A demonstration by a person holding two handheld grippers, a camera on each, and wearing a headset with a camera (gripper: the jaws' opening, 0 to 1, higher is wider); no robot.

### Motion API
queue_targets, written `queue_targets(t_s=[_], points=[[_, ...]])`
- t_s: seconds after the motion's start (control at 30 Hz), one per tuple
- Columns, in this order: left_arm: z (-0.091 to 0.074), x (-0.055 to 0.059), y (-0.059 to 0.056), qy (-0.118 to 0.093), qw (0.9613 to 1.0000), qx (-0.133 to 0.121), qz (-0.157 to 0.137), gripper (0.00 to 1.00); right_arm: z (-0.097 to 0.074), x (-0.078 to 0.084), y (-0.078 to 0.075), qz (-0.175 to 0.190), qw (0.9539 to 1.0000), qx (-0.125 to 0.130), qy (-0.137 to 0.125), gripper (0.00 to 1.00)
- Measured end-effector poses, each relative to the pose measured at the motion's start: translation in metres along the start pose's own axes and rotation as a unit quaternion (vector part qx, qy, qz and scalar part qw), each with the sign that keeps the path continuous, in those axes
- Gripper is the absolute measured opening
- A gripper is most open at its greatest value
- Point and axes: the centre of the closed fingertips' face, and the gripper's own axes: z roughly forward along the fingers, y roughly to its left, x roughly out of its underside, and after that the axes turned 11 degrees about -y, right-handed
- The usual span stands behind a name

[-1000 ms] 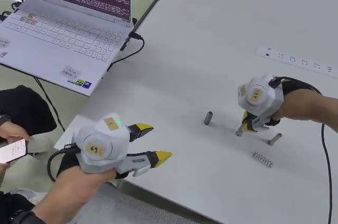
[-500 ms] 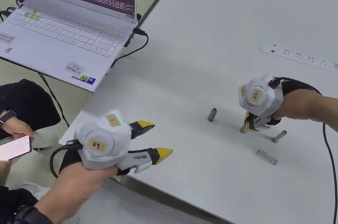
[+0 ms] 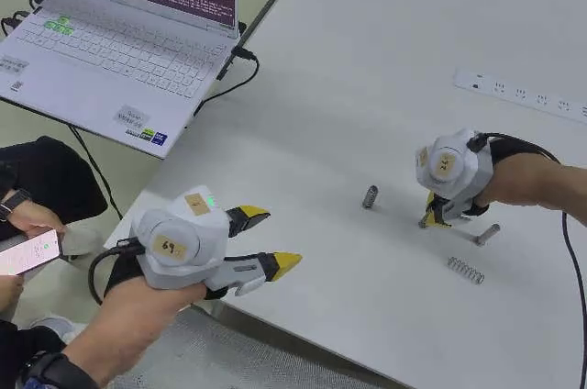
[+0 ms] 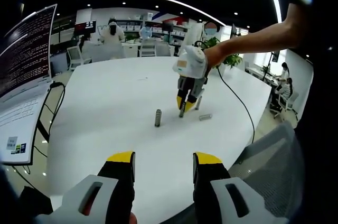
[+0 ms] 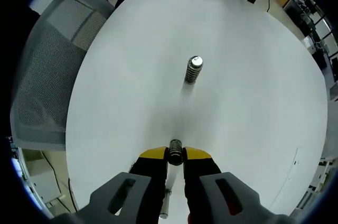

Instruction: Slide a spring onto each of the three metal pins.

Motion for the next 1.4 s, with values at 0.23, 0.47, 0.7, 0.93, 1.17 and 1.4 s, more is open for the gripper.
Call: queue_targets(t_s=[0.23,0.47,0.7,0.93,1.17,1.4], points=[[0.000,-0.001,0.000,-0.001,1.0000,-0.001,0.000,0.38,-0.003,0.002,0.003,-0.004,1.0000,-0.001,0.003,0.14],[0.000,-0.003,-0.002,-0.003,1.0000,0.002,0.003,0.38,-0.009,0.001,0.002,-0.003,1.0000,0.004,-0.003,0.20],[0.003,-0.005,-0.005,-0.004,0.9999,0.008,0.007,0.39,-0.019,-0.003,0.000,-0.003,0.9998,0.016,-0.010,0.25],[0.006,-0.007,-0.010,-0.003,0.9998,0.017,0.011,0.38,-0.033,-0.007,0.001,0.009,0.9985,0.045,-0.029,0.30],[0.011,-0.008,-0.015,-0.002,0.9995,0.028,0.015,0.38,-0.042,-0.006,0.006,0.053,0.9928,0.077,-0.074,0.33],[0.015,-0.009,-0.017,-0.001,0.9993,0.034,0.016,0.38,-0.047,0.000,0.010,0.075,0.9877,0.102,-0.093,0.34]])
